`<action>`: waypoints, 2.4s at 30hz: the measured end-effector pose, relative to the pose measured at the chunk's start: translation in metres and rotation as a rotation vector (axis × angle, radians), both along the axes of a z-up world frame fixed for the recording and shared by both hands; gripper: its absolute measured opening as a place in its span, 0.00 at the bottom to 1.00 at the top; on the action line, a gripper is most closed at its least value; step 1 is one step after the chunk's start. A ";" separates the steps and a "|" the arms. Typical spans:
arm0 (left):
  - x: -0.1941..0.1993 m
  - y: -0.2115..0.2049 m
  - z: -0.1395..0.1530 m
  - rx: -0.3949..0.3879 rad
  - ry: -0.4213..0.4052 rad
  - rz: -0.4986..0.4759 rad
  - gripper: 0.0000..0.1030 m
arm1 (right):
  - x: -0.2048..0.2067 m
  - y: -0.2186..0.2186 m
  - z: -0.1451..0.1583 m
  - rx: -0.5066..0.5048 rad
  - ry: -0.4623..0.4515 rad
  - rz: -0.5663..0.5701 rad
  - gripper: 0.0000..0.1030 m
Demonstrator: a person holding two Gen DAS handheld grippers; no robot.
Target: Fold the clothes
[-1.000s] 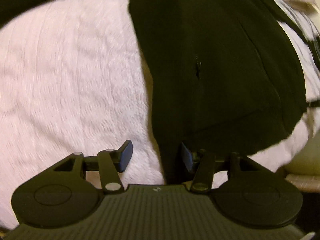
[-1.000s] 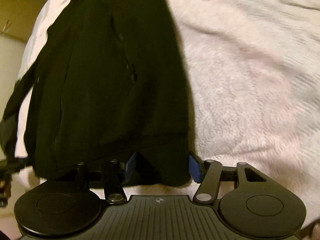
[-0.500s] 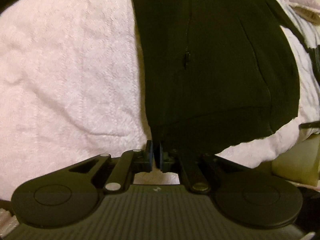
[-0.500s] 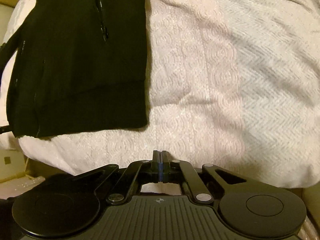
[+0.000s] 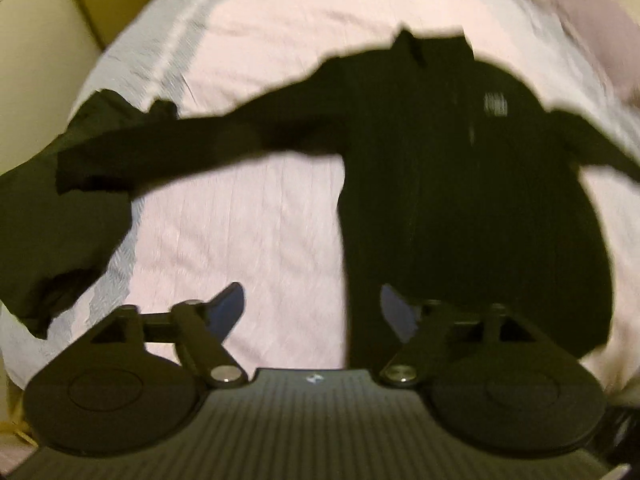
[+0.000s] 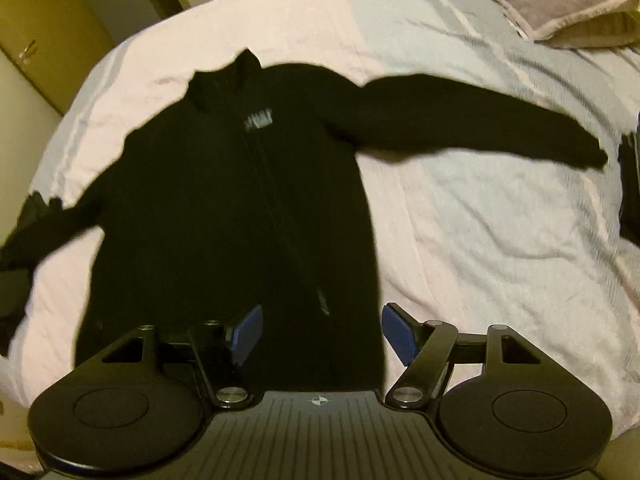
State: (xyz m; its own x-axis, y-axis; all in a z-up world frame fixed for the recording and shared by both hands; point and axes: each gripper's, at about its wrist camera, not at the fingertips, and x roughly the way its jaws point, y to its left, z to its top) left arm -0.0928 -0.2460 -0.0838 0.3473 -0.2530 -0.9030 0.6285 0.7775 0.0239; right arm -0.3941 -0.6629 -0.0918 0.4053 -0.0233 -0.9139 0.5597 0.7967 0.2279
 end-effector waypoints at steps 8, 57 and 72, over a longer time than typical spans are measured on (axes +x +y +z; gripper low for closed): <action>-0.017 -0.033 0.061 -0.114 -0.070 0.012 0.78 | 0.040 0.028 0.070 -0.107 -0.053 -0.002 0.72; 0.034 0.044 0.047 -0.056 -0.113 0.059 0.79 | 0.123 0.153 0.037 -0.149 -0.092 0.200 0.73; 0.235 0.181 0.014 0.081 -0.193 -0.058 0.79 | 0.313 0.366 0.027 -0.287 -0.248 0.558 0.73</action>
